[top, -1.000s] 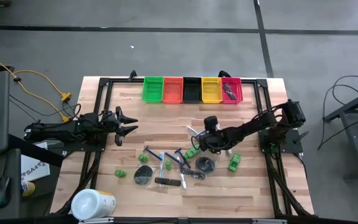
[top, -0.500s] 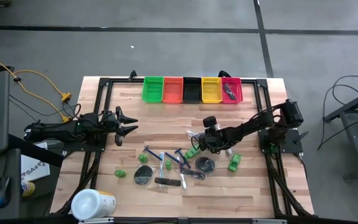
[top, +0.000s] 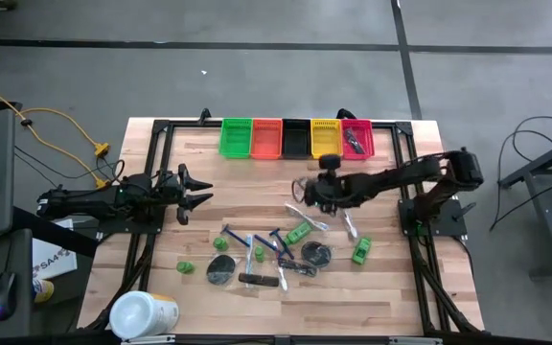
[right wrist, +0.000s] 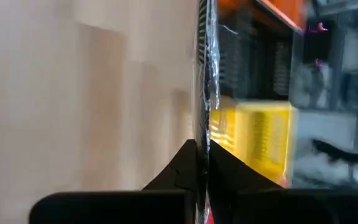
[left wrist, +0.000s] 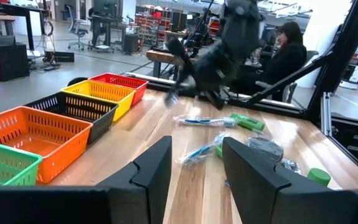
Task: Pick & Place Travel size toiletries
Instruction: Put the black comb into the red bin
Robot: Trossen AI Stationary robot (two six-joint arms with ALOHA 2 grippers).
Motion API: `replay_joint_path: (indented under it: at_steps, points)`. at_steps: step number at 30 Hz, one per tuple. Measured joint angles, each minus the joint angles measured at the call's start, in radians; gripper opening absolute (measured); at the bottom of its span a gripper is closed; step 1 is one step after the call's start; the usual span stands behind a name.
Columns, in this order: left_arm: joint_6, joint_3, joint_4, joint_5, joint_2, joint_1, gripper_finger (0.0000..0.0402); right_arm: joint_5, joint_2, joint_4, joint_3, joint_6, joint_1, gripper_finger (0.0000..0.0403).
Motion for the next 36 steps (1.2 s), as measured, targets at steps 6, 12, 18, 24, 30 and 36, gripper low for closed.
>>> replay_joint_path:
  at_steps: [6,12,18,24,30,36]
  points:
    - [0.000,0.000,-0.001,0.007,0.000,0.000,0.0143,0.022,-0.109,-0.059,0.029,0.089,-0.148,0.0008]
    - [0.000,0.000,-0.002,0.016,0.000,0.000,0.0143,-0.045,-0.188,-0.089,0.029,0.234,-0.340,0.0008]
    - [0.000,0.000,-0.002,0.018,0.000,0.000,0.0143,-0.184,-0.198,-0.089,0.030,0.338,-0.538,0.0011]
    - [0.000,0.000,-0.002,0.020,0.000,0.000,0.0143,-0.252,-0.168,-0.082,0.029,0.341,-0.669,0.0012]
    - [0.000,0.000,-0.002,0.020,0.000,0.000,0.0143,-0.284,-0.131,-0.064,0.030,0.335,-0.738,0.0013]
    - [0.000,0.000,-0.002,0.021,0.000,0.000,0.0143,-0.268,-0.071,-0.061,0.030,0.332,-0.743,0.0013]
